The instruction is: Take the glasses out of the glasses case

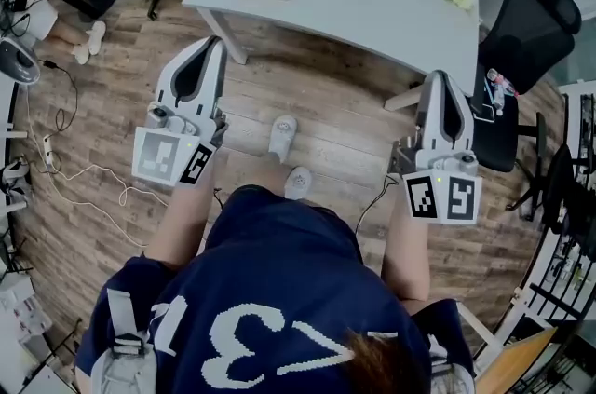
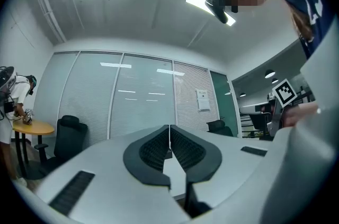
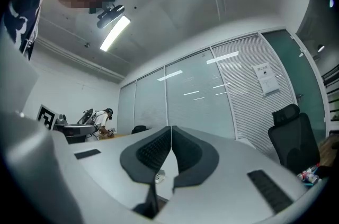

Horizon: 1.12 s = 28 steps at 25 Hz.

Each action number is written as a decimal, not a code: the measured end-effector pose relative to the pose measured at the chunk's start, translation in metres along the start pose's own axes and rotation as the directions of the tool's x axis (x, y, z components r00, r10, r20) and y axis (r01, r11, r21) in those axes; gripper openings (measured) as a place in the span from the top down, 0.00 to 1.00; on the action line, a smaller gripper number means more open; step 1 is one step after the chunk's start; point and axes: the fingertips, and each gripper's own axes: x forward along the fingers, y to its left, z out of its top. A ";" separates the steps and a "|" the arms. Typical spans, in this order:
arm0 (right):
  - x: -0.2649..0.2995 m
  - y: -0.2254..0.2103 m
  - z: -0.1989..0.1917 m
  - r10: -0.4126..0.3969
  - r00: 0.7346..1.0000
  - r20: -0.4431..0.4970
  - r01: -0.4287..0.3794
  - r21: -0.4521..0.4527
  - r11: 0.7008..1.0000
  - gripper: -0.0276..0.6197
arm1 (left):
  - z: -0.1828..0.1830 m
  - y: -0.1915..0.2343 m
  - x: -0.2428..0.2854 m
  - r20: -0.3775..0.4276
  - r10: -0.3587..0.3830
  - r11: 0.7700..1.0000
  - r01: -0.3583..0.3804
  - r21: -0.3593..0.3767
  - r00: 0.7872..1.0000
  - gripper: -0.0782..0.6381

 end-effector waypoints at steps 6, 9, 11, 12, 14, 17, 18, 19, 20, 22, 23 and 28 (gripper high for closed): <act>0.046 -0.011 -0.002 -0.004 1.000 0.002 0.004 -0.010 1.000 0.91 | -0.004 0.025 0.048 0.020 -0.023 1.000 0.023 -0.001 1.000 0.86; 0.082 -0.013 0.001 -0.002 1.000 0.015 0.002 -0.029 1.000 0.91 | -0.002 0.043 0.080 0.040 -0.045 0.999 0.046 -0.007 0.998 0.86; 0.108 -0.015 0.006 -0.006 1.000 0.031 0.007 -0.041 0.999 0.91 | 0.002 0.055 0.104 0.058 -0.067 0.998 0.068 -0.001 0.996 0.86; 0.120 -0.017 0.008 -0.011 0.999 0.040 0.013 -0.044 0.999 0.91 | 0.004 0.062 0.116 0.063 -0.079 0.997 0.079 0.009 0.995 0.86; 0.144 -0.021 0.011 -0.027 0.998 0.055 0.029 -0.044 0.999 0.91 | 0.007 0.074 0.141 0.066 -0.103 0.994 0.100 0.049 0.992 0.86; 0.173 -0.029 0.013 -0.052 0.996 0.070 0.056 -0.045 0.997 0.91 | 0.013 0.088 0.177 0.080 -0.150 0.986 0.143 0.090 0.985 0.86; 0.181 -0.031 0.013 -0.061 0.995 0.073 0.065 -0.046 0.997 0.91 | 0.014 0.092 0.187 0.085 -0.162 0.984 0.154 0.092 0.983 0.86; 0.187 -0.033 0.013 -0.070 0.995 0.073 0.073 -0.048 0.996 0.91 | 0.015 0.097 0.196 0.089 -0.170 0.983 0.162 0.091 0.981 0.86; 0.193 -0.035 0.013 -0.078 0.994 0.072 0.081 -0.049 0.995 0.91 | 0.015 0.102 0.204 0.091 -0.176 0.982 0.168 0.087 0.980 0.86; 0.202 -0.039 0.013 -0.091 0.994 0.064 0.095 -0.054 0.994 0.91 | 0.013 0.109 0.217 0.091 -0.184 0.981 0.178 0.074 0.979 0.86; 0.207 -0.041 0.012 -0.096 0.994 0.059 0.100 -0.055 0.994 0.91 | 0.011 0.112 0.223 0.089 -0.186 0.981 0.180 0.069 0.979 0.86; 0.243 -0.067 -0.008 -0.112 0.994 0.009 0.112 -0.045 0.993 0.91 | -0.015 0.129 0.259 0.056 -0.154 0.988 0.152 0.034 0.986 0.86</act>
